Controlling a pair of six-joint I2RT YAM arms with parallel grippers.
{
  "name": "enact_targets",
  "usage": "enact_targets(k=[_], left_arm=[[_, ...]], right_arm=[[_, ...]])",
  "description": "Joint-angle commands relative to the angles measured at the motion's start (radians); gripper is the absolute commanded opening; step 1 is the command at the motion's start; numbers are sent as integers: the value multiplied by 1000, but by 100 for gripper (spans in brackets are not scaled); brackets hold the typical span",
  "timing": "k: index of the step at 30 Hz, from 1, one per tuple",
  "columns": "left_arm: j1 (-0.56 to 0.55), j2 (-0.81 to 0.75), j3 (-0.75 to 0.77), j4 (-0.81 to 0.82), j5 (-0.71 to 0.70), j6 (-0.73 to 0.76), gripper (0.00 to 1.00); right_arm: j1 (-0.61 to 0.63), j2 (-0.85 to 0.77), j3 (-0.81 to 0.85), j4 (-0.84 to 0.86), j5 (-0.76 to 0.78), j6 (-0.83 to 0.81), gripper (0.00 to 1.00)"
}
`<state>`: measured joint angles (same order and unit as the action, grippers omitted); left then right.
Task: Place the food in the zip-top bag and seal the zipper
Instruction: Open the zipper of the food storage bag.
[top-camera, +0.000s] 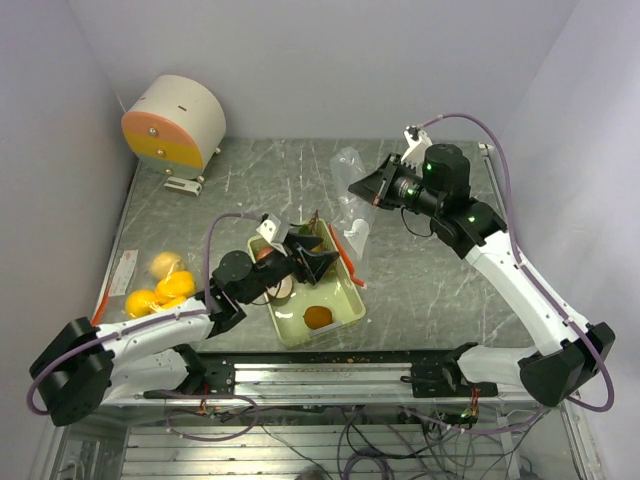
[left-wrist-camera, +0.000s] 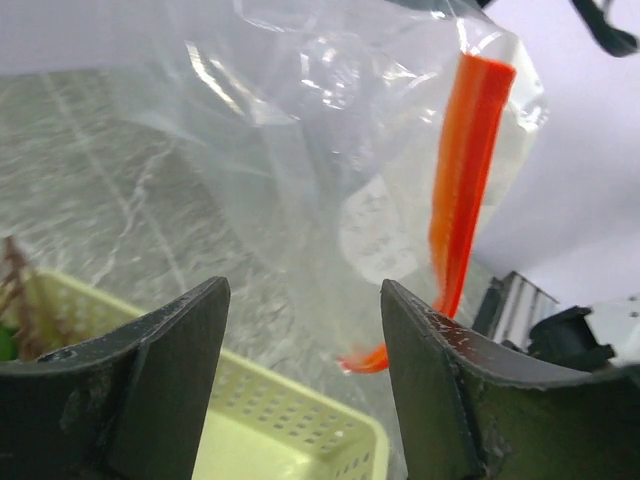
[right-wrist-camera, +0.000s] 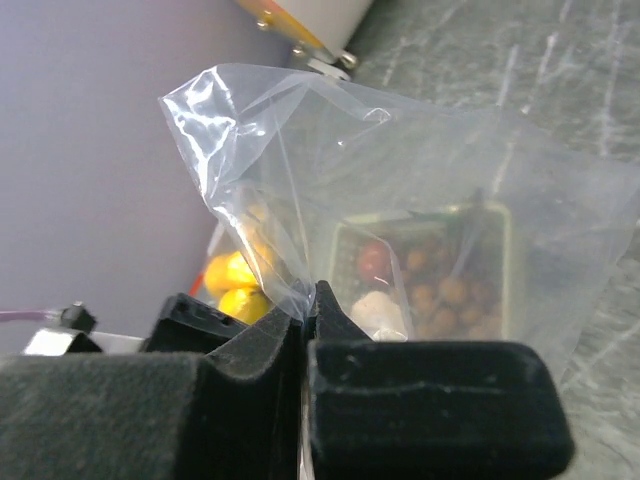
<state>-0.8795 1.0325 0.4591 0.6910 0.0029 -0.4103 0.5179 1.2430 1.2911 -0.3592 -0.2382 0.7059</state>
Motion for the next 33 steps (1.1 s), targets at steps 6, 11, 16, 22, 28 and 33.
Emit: enact_targets(k=[6, 11, 16, 22, 28, 33], left_arm=[[2, 42, -47, 459, 234, -75, 70], [2, 5, -100, 499, 299, -72, 70], [3, -14, -168, 588, 304, -87, 71], [3, -13, -134, 485, 291, -41, 65], [1, -11, -126, 454, 231, -3, 60], [-5, -3, -106, 409, 182, 28, 57]], right_arm=[[-59, 7, 35, 165, -144, 97, 0], [-100, 21, 9, 262, -235, 178, 0], [-131, 22, -1, 336, -303, 242, 0], [-131, 34, -12, 432, -370, 337, 0], [-131, 31, -14, 467, -397, 379, 0], [-131, 19, -37, 491, -403, 404, 0]])
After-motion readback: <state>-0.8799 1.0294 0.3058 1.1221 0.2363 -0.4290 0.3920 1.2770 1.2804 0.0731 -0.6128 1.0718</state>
